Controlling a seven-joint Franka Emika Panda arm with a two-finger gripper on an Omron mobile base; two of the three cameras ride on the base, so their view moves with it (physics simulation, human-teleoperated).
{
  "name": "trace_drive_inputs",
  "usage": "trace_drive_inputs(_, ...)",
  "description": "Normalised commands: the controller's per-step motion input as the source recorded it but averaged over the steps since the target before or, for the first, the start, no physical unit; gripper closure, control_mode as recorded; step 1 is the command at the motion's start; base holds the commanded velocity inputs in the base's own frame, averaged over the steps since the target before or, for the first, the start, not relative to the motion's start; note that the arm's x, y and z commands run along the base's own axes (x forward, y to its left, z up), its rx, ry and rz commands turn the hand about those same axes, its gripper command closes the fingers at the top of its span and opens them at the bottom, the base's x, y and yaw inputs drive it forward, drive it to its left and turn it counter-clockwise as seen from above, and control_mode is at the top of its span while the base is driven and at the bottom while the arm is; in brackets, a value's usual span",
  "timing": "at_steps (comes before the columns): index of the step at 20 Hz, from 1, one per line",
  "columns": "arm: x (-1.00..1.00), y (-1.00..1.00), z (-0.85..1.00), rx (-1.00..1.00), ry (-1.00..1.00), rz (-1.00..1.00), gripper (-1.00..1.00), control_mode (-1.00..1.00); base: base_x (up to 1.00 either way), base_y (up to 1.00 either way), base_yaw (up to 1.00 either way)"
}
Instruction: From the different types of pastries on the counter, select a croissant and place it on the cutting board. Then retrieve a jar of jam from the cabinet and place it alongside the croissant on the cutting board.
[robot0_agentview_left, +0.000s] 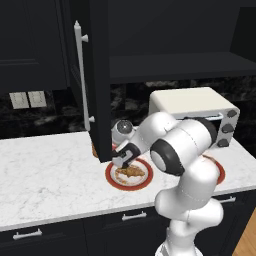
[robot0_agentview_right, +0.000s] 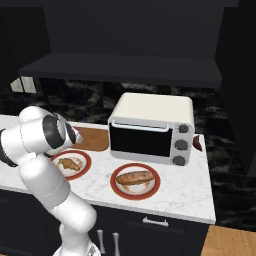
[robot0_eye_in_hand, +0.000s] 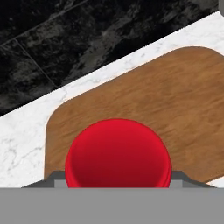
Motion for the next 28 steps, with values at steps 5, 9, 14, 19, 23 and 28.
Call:
trace_drive_inputs(5, 0.37, 0.00, -0.04, 0.00, 0.04, 0.00, 1.00, -1.00, 0.00, 0.00, 0.00)
trace_drive_inputs(9, 0.13, 0.11, -0.09, 0.00, 0.00, 0.00, 1.00, -1.00, 0.00, 0.00, 0.00)
trace_drive_inputs(14, 0.00, 0.38, -0.38, -0.04, 0.01, 0.00, 1.00, -1.00, 0.00, 0.00, 0.00)
trace_drive_inputs(19, 0.10, 0.19, -0.18, 0.00, 0.00, 0.00, 1.00, -1.00, 0.00, 0.00, 0.00)
trace_drive_inputs(23, 0.20, 0.20, -0.28, 0.00, 0.06, 0.00, -1.00, -1.00, 0.00, 0.00, 0.00)
trace_drive_inputs(28, 0.29, 0.13, -0.12, 0.01, 0.06, 0.00, -1.00, -1.00, 0.00, 0.00, 0.00)
